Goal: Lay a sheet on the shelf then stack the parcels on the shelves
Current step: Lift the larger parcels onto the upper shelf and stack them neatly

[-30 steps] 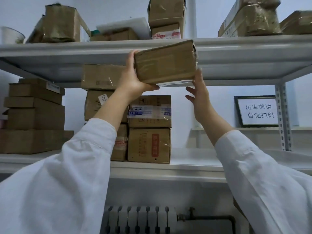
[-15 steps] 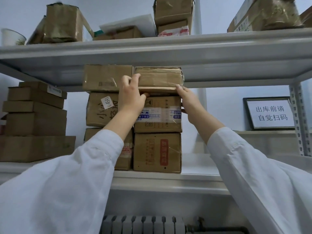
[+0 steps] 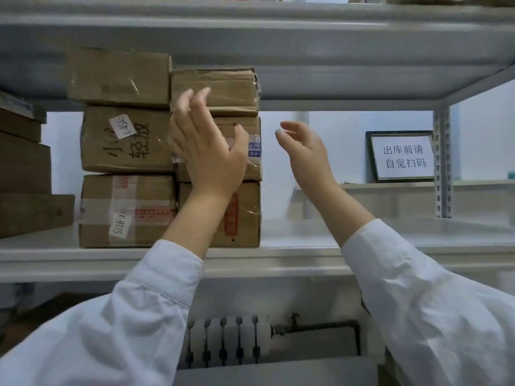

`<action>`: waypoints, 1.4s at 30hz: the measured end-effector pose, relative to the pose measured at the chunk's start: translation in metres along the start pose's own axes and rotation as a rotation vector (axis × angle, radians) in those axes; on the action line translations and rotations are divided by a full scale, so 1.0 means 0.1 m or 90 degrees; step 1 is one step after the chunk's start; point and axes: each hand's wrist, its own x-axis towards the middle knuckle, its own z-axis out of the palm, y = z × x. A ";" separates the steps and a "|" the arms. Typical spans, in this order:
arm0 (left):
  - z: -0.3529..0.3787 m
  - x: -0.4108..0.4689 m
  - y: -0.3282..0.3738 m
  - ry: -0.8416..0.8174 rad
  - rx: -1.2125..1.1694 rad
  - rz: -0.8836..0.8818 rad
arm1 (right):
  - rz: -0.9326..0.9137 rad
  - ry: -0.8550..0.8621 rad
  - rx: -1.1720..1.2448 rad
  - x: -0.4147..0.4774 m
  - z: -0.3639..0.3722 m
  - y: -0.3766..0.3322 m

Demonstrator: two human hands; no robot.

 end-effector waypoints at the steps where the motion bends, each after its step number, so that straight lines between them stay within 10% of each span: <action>1: 0.01 -0.10 0.08 0.017 -0.055 -0.025 | -0.032 -0.003 -0.029 -0.10 -0.07 0.01; 8: 0.14 -0.76 0.63 -0.043 -0.564 -0.365 | -0.053 -0.060 -0.156 -0.69 -0.60 0.32; 15: 0.30 -1.31 0.95 -0.330 -0.619 -0.833 | 0.061 -0.080 -0.206 -1.18 -1.22 0.66; 23: 0.50 -2.18 1.25 -0.416 -0.592 -1.015 | 0.206 -0.035 -0.221 -1.75 -1.95 1.12; 32: 0.90 -3.01 1.56 -0.585 -0.494 -1.151 | 0.503 0.304 -0.401 -2.07 -2.90 1.88; 37: 1.09 -3.29 1.76 -0.686 -0.407 -1.141 | 0.739 0.280 -0.161 -1.95 -3.09 2.17; 42: 1.19 -3.33 1.92 -0.752 -0.415 -1.148 | 0.702 0.224 -0.061 -1.94 -3.14 2.29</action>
